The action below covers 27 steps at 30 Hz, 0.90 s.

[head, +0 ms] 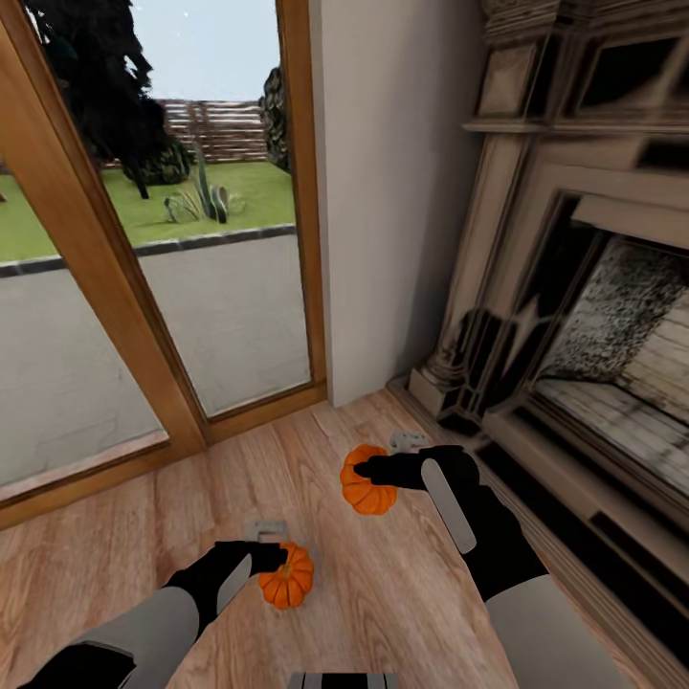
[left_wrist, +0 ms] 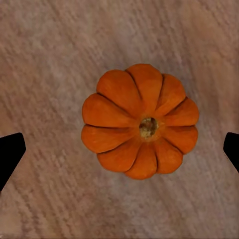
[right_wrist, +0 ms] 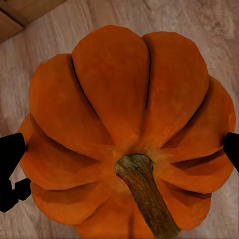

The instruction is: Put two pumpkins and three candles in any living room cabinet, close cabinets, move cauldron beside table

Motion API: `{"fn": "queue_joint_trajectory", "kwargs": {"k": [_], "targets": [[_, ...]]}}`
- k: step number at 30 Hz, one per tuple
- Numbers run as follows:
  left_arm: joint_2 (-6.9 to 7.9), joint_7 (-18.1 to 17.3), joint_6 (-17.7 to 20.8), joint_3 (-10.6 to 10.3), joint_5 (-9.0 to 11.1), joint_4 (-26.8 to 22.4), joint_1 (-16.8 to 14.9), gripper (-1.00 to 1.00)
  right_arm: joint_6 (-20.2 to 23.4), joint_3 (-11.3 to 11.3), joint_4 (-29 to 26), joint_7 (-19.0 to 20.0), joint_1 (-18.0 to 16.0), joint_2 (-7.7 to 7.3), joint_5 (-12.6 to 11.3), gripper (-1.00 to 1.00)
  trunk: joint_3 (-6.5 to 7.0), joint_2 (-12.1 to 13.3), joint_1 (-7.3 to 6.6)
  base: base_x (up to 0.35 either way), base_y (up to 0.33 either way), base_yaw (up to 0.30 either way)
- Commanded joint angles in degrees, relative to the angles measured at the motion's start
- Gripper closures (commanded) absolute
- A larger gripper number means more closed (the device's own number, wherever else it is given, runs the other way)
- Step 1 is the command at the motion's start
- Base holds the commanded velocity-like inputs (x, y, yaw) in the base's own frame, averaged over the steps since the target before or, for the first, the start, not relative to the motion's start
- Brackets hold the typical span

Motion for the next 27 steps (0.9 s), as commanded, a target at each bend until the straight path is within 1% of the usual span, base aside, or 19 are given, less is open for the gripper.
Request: {"fn": "queue_joint_trajectory", "kwargs": {"k": [1,6,15,19,27], "targets": [[0.04,0.20,0.29,-0.56,0.57,-0.11,-0.01,-1.00,0.17,0.03,-0.04,-0.43,-0.03,0.00,-0.61,1.00,-0.05,-0.02,0.00,0.105,-0.014,0.000],[0.04,0.20,0.29,-0.70,0.57,-0.11,-0.01,-1.00,0.17,0.03,-0.04,-0.43,-0.04,-0.01,-0.61,1.00,-0.05,-0.02,0.00,0.142,-0.035,0.000],[0.04,0.21,0.22,-0.72,0.57,-0.11,-0.01,-1.00,0.16,0.03,-0.04,-0.43,-0.05,-0.07,-0.61,1.00,-0.05,-0.02,0.00,0.020,-0.074,0.000],[0.04,0.21,0.20,-0.72,0.57,-0.11,-0.01,-1.00,0.16,0.03,-0.04,-0.42,-0.03,-0.08,-0.61,1.00,-0.05,-0.02,0.00,0.007,-0.017,0.000],[0.04,0.21,0.20,-0.72,0.66,-0.11,-0.01,-1.00,0.16,0.09,-0.04,-0.36,-0.03,-0.04,-0.61,1.00,-0.05,-0.02,0.00,0.105,0.018,0.000]]}}
